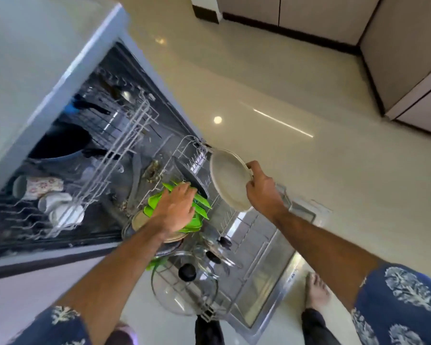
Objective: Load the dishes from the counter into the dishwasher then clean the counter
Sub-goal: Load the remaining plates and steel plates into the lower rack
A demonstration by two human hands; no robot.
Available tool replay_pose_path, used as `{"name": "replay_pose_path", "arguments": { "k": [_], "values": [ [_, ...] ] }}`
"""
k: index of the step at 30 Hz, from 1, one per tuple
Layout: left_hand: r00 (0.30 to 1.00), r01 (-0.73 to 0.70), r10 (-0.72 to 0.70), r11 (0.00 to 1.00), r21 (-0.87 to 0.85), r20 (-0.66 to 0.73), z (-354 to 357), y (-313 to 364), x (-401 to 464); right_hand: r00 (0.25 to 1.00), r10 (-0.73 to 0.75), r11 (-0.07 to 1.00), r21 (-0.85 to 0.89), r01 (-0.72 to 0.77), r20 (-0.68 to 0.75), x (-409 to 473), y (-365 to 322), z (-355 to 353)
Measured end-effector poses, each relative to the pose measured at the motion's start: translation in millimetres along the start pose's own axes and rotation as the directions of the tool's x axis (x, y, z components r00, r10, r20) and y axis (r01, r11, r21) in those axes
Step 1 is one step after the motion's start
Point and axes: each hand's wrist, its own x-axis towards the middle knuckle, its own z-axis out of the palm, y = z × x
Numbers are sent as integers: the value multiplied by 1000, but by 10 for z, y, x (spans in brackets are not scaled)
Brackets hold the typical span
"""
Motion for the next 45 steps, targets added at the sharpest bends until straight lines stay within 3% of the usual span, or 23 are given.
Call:
{"name": "replay_pose_path", "arguments": {
  "k": [3, 8, 14, 22, 26, 30, 38, 45],
  "values": [
    [998, 17, -17, 1000, 18, -54, 289, -215, 534, 995, -31, 998, 51, 35, -93, 373, 273, 489],
    [993, -57, 72, 987, 151, -97, 470, -513, 1098, 989, -47, 994, 87, 60, -141, 787, 429, 1031],
    [982, -82, 112, 979, 189, -151, 572, -852, 1111, 990, -136, 987, 85, 139, -46, 1073, 243, 1324],
    [969, -150, 176, 977, 155, -172, 694, -1041, 1052, 951, -307, 950, -54, 308, 37, 1350, -8, 1650],
    [968, -155, 177, 979, 129, -179, 753, -1109, 1069, 966, -250, 957, -133, 258, 71, 1427, 31, 1859],
    [966, -170, 181, 983, 74, -184, 810, -1104, 1038, 959, -172, 959, -184, 216, 226, 1485, 186, 1977],
    [973, -114, 110, 994, -7, -204, 768, -949, 973, 941, -87, 977, -156, 144, 327, 1435, 179, 1690],
    [976, -4, -10, 998, -62, -216, 545, -504, 454, 918, -145, 892, -351, 283, 370, 720, 28, 871]
  ]
}}
